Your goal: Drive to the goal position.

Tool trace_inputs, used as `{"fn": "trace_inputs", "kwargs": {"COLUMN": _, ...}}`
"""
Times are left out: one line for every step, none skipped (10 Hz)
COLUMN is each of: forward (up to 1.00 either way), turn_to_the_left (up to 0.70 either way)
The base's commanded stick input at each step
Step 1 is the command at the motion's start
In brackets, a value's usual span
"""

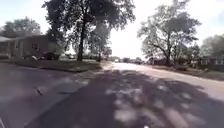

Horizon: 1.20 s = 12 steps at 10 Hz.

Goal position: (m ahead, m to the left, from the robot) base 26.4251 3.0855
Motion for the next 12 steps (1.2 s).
{"fn": "trace_inputs", "kwargs": {"forward": 1.0, "turn_to_the_left": 0.02}}
{"fn": "trace_inputs", "kwargs": {"forward": 1.0, "turn_to_the_left": 0.02}}
{"fn": "trace_inputs", "kwargs": {"forward": 1.0, "turn_to_the_left": 0.02}}
{"fn": "trace_inputs", "kwargs": {"forward": 1.0, "turn_to_the_left": 0.01}}
{"fn": "trace_inputs", "kwargs": {"forward": 1.0, "turn_to_the_left": -0.12}}
{"fn": "trace_inputs", "kwargs": {"forward": 1.0, "turn_to_the_left": -0.36}}
{"fn": "trace_inputs", "kwargs": {"forward": 1.0, "turn_to_the_left": -0.27}}
{"fn": "trace_inputs", "kwargs": {"forward": 1.0, "turn_to_the_left": -0.12}}
{"fn": "trace_inputs", "kwargs": {"forward": 1.0, "turn_to_the_left": 0.0}}
{"fn": "trace_inputs", "kwargs": {"forward": 1.0, "turn_to_the_left": 0.0}}
{"fn": "trace_inputs", "kwargs": {"forward": 1.0, "turn_to_the_left": 0.0}}
{"fn": "trace_inputs", "kwargs": {"forward": 1.0, "turn_to_the_left": 0.0}}
